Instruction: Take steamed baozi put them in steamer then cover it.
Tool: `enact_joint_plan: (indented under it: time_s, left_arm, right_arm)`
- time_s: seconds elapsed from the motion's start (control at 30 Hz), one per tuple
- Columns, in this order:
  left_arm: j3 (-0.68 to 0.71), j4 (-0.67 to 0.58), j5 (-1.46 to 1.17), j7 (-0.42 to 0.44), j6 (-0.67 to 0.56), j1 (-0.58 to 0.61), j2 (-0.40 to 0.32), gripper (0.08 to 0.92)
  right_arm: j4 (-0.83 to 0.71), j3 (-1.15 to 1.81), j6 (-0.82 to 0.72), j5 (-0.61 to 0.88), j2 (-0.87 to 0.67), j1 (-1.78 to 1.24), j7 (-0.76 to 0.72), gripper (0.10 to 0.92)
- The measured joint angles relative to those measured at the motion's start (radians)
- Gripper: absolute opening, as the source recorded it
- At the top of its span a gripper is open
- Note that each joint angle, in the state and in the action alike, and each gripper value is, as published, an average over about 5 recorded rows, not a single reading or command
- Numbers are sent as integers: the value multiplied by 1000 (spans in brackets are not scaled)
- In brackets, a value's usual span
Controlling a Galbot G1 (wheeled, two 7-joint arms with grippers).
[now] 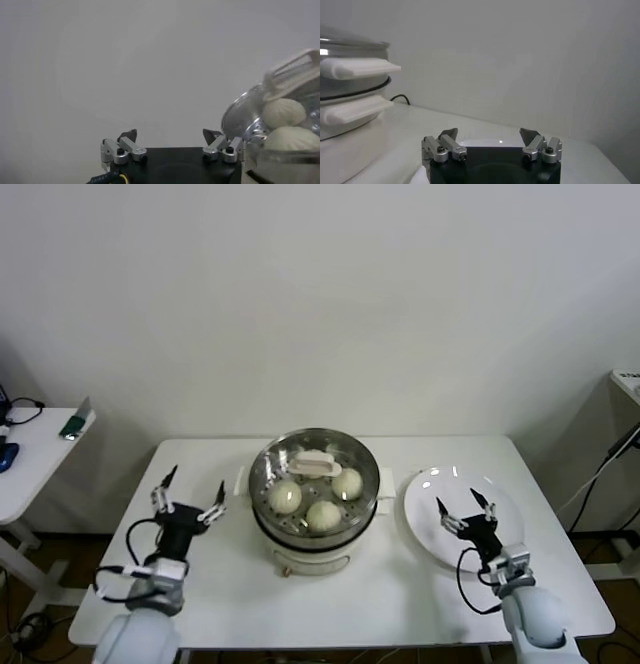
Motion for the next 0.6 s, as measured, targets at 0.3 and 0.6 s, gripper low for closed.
enact_joint_plan:
  time_s: [0.3,0.6]
  left_arm:
    - [-117,109,-158,-1,-180,59,-85,823]
    - [-173,173,-241,27,-270,80,-116,823]
  right_arm:
    - [26,11,45,24,1,-26,-9,823]
    - [43,20,73,42,6,-45,-16,823]
